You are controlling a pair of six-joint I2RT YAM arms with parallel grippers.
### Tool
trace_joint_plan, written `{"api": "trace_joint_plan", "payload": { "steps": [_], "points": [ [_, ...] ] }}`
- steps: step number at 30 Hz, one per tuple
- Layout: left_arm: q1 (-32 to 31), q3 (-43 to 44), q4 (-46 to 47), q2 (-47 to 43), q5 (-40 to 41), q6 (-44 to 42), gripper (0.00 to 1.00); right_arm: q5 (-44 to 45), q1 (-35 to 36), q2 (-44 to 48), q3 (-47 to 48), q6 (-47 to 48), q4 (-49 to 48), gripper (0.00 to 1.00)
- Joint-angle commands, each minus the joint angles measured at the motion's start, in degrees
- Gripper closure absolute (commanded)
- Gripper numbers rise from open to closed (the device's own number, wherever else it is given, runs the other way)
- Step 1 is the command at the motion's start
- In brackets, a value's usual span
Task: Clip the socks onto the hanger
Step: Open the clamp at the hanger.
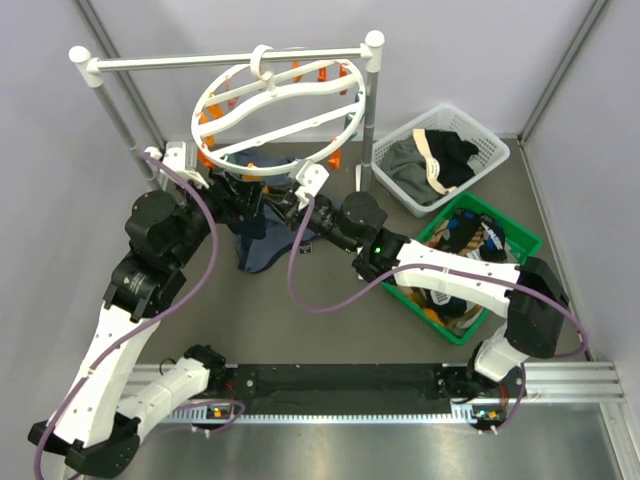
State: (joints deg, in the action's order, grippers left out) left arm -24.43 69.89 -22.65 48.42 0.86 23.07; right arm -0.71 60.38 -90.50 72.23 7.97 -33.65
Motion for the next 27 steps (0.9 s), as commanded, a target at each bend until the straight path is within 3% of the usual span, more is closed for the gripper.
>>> {"api": "trace_joint_plan", "payload": {
  "steps": [1, 19, 26, 27],
  "points": [
    [-0.2, -1.9, 5.9, -2.1, 3.3, 2.2, 0.34, 0.4, 1.0, -0.7, 3.4, 0.1, -3.3, 1.00],
    [-0.2, -1.4, 11.5, 0.9, 1.9, 3.1, 0.54, 2.9, 1.8, -1.7, 3.8, 2.8, -1.8, 1.00],
    [-0.1, -0.1, 12.6, 3.1, 0.1, -0.8, 0.71, 3.9, 1.8, -1.4, 3.9, 1.9, 1.6, 1.00],
    [-0.2, -0.6, 13.2, 3.0, -0.2, -1.4, 0.77, 3.8, 1.8, -1.3, 3.7, 1.0, 2.1, 0.98]
  ]
}}
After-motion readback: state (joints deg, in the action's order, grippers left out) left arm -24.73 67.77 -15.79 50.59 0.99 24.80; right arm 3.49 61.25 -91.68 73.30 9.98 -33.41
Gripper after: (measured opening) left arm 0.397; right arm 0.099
